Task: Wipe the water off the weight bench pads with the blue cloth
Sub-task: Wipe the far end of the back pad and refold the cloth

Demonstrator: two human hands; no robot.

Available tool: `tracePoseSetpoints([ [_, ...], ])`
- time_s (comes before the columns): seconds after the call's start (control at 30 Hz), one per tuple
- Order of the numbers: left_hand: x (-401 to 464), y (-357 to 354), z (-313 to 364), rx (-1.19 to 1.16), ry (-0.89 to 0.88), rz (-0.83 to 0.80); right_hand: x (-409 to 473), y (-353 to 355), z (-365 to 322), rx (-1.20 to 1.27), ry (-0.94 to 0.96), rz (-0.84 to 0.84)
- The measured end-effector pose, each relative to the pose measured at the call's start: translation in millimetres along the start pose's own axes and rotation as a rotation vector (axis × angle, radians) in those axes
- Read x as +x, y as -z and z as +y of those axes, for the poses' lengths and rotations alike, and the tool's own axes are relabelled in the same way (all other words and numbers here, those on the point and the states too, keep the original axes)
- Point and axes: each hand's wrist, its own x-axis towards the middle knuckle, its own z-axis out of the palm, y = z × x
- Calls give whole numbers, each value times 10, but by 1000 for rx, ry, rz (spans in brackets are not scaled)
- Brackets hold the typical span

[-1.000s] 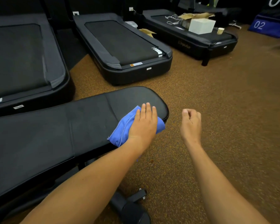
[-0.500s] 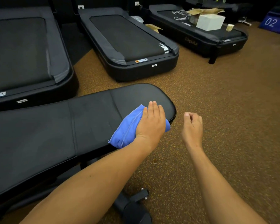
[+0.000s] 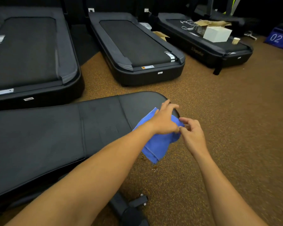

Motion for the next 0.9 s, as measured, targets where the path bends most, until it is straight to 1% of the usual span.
tracePoseSetpoints([
  [0.03,-64,107,-24,-130,14,25,-5,-25,-51,-75,51,17],
  [0.07,-129,199,-65,-200,26,65,-23,-59,-109,-157,133,42],
  [0.1,-188,278,-122,-224,28,116,-47,-111,-162,-224,233,59],
  [0.13,-243,357,-199,-222,17,165,-94,-172,-228,-276,329,41],
  [0.17,-289,432,-294,-208,2,202,-144,-246,-286,-311,410,-12],
  [0.23,-372,592,-514,-133,-33,245,-242,-425,-392,-406,513,-152],
  [0.33,-503,840,-781,6,-86,280,-309,-663,-451,-609,527,-280],
  [0.43,-617,1043,-927,212,-96,235,-278,-735,-462,-669,474,-341],
  [0.57,-676,1232,-1042,329,-116,168,-204,-737,-495,-605,435,-382],
  [0.7,-659,1344,-959,535,-162,57,-104,-787,-519,-459,406,-387],
  [0.8,-639,1408,-934,654,-182,11,-66,-791,-619,-267,276,-378],
  [0.87,-647,1422,-920,672,-188,-6,-45,-734,-708,-98,175,-397],
  [0.9,-655,1419,-911,677,-192,-15,-46,-691,-742,-27,155,-392],
])
